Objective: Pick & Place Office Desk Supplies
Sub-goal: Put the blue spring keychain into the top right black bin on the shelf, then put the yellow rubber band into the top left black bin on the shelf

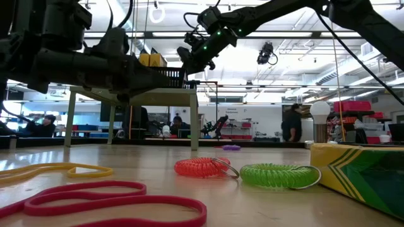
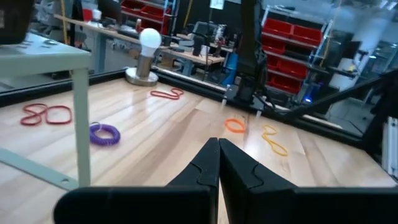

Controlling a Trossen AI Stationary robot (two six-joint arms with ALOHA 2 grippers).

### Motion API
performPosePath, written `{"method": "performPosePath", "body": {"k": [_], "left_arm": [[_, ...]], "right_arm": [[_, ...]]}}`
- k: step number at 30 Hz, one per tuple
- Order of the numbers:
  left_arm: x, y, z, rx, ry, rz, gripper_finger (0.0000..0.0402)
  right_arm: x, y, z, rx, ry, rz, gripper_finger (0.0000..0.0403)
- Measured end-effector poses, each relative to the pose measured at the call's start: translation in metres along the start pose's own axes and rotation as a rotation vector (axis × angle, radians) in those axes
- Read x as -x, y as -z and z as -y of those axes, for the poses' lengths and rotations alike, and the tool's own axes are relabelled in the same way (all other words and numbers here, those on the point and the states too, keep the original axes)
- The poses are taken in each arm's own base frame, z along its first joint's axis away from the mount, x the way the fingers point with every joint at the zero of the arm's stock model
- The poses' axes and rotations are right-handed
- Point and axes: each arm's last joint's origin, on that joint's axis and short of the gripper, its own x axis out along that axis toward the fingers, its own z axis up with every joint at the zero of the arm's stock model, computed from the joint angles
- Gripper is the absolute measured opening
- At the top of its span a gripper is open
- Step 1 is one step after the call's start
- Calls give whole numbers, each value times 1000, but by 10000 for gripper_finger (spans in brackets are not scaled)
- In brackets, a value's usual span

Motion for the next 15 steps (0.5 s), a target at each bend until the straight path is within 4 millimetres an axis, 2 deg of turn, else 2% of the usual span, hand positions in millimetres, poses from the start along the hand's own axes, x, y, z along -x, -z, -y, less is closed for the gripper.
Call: {"method": "performPosePath", "body": {"k": [4, 8, 11, 15], "left_arm": [[0, 0, 0, -57, -3, 2, 7], [-2, -2, 1, -37, -25, 15, 8], [-6, -2, 1, -29, -24, 10, 9], [-9, -2, 4, -63, -22, 5, 9]], "right_arm": [[16, -12, -4, 21, 54, 9, 152], [56, -31, -8, 83, 32, 4, 168], [85, -39, -13, 106, 2, -41, 138], [103, -40, -30, 153, -52, -92, 56]]}}
